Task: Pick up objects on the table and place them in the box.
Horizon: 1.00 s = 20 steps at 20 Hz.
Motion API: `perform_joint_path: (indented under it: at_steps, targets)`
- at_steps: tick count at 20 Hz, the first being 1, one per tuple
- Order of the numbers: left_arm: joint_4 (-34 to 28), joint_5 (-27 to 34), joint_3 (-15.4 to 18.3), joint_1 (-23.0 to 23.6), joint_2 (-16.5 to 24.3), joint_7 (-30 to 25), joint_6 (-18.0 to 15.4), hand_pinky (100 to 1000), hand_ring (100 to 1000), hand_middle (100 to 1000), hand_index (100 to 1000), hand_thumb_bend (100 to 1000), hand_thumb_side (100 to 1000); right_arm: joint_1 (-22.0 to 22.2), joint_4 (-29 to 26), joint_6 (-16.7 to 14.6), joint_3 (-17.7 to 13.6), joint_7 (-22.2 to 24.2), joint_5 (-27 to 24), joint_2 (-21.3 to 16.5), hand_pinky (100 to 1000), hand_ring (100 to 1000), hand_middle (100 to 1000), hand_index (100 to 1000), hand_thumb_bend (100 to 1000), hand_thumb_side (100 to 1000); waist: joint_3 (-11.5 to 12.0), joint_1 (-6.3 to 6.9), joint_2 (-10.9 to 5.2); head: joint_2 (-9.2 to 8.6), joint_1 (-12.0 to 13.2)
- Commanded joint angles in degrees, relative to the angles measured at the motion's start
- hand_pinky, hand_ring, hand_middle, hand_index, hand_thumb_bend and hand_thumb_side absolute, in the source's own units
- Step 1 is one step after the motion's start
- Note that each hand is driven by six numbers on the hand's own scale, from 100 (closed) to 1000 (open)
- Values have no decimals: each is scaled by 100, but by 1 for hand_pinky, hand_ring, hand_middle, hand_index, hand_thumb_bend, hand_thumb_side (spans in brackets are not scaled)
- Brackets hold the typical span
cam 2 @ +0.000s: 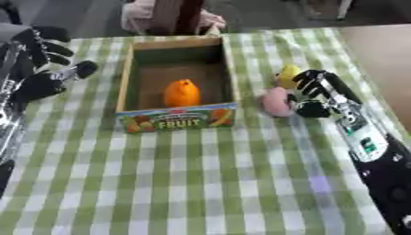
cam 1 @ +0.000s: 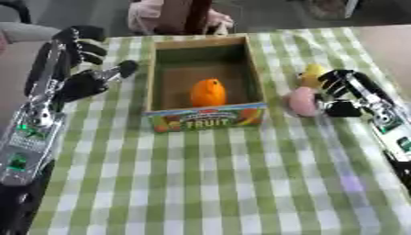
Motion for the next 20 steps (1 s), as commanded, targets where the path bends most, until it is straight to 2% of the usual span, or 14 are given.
perform_joint_path:
  at_steps: [1,8,9,10,20]
  targets:
    - [-70,17,47,-55,83,-19,-6,613,618,648,725,868,350,-97,3,-33,15,13,63,0,642,645,598,768,426,100,13,-2,-69,-42,-11]
    - [-61,10,49,-52,90,-23,-4,613,618,647,725,867,348,-68,-130,-52,-3,-21,20,-61,642,644,594,767,420,100,11,-11,-70,-44,-2]
    - [-60,9,50,-52,92,-23,-2,613,618,647,725,867,347,-55,-194,-52,-14,-36,-3,-80,642,643,593,766,400,100,10,-12,-70,-46,2]
    - [-58,8,52,-51,95,-22,0,613,618,647,725,867,347,-41,-270,-52,-23,-52,-33,-106,642,643,592,766,420,100,9,-14,-70,-47,3]
    - [-52,2,53,-42,108,-24,2,613,617,647,725,866,344,113,-1113,45,-38,-77,-337,-406,644,643,589,766,419,100,-7,-51,-86,-45,19]
